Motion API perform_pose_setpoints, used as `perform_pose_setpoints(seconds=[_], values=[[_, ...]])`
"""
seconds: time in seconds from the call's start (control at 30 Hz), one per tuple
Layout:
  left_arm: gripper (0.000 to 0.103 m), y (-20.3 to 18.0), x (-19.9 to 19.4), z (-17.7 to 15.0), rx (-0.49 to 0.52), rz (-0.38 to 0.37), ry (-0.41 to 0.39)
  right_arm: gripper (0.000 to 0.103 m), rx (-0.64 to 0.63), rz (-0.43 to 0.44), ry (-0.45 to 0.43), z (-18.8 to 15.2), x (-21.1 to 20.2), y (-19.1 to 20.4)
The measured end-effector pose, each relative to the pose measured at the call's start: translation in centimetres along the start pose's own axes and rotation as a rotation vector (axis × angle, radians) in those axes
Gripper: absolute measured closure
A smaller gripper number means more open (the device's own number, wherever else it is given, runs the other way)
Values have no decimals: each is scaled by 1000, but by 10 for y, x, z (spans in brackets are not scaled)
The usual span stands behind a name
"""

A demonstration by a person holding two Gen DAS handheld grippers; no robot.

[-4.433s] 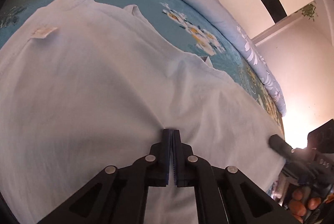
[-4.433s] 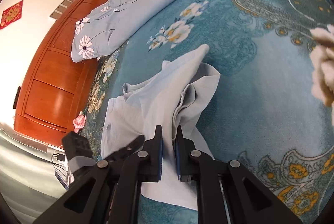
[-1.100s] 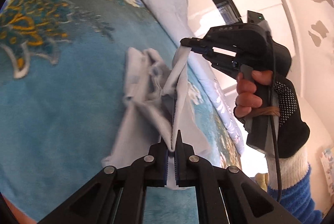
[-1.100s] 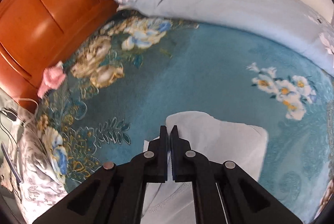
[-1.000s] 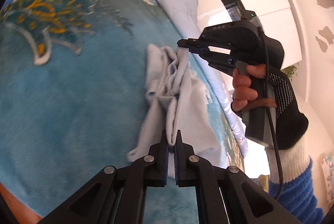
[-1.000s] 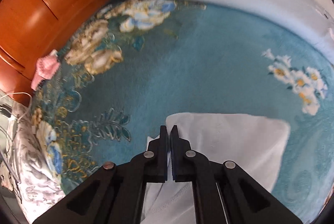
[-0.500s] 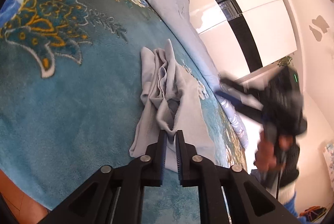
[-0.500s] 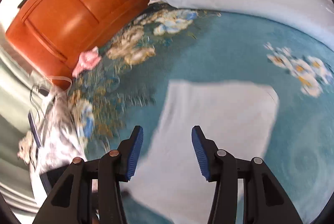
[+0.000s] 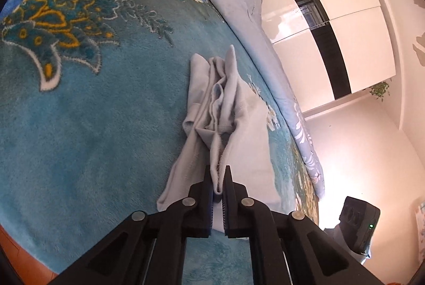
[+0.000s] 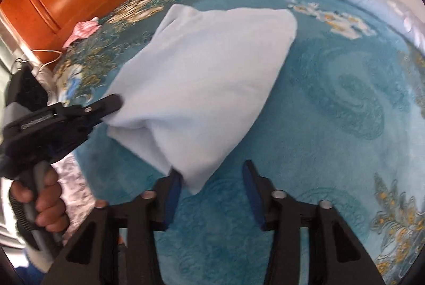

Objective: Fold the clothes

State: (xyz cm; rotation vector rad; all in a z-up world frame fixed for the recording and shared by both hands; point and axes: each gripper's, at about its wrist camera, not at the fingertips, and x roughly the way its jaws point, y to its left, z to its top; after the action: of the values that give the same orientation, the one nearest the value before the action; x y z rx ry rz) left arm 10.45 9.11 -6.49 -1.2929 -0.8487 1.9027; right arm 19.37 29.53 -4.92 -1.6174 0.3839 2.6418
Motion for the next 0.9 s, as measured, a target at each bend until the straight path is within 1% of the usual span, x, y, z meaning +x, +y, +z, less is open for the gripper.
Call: perform_pose_setpoints(seconds=[0.03, 0.07, 0.13, 0.2, 0.27, 0.33, 0.43, 0.47, 0.53, 0.57, 0.6, 0.63, 0.67, 0.7, 0.73, 0.77, 0.8, 0.9], values=[[98, -2, -2, -1, 7, -1, -2, 96, 22, 34, -10, 0, -3, -3], [98, -4, -5, -3, 19, -1, -3, 96, 43, 45, -30, -2, -7, -6], [98, -8, -10, -6, 41, -1, -5, 96, 37, 28, -84, -6, -21, -8], [98, -4, -6, -12, 58, 34, 13, 97, 24, 32, -95, -11, -28, -11], [98, 6, 0, -19, 43, 68, 35, 97, 16, 30, -62, -19, -22, -13], [98, 15, -1, -25, 24, 79, 49, 97, 25, 31, -23, -22, -8, -14], [98, 19, -1, -26, 25, 66, 56, 97, 47, 50, -11, -22, 1, -15], [95, 17, -2, -25, 36, 59, 60, 97, 51, 56, -11, -22, 0, -16], [93, 14, -5, -24, 58, 35, 58, 96, 44, 64, -14, -21, -1, -16], [85, 13, -8, -23, 66, 21, 56, 96, 48, 71, -21, -22, -2, -17], [67, 12, -11, -23, 72, 9, 52, 95, 53, 78, -29, -23, -4, -18], [59, 13, -16, -23, 79, -6, 46, 95, 61, 96, -31, -24, -5, -20], [52, 13, -23, -23, 89, -24, 36, 93, 72, 112, -31, -25, -6, -22], [48, 13, -29, -22, 99, -33, 23, 84, 82, 135, -30, -27, -8, -25], [46, 12, -35, -21, 108, -34, 7, 69, 96, 164, -29, -30, -11, -29], [41, 12, -38, -18, 117, -33, -9, 60, 114, 203, -35, -33, -15, -34], [38, 11, -42, -15, 121, -31, -25, 51, 135, 241, -45, -37, -19, -38], [38, 12, -50, -9, 103, -36, -53, 49, 247, 349, -65, -40, -22, -57]])
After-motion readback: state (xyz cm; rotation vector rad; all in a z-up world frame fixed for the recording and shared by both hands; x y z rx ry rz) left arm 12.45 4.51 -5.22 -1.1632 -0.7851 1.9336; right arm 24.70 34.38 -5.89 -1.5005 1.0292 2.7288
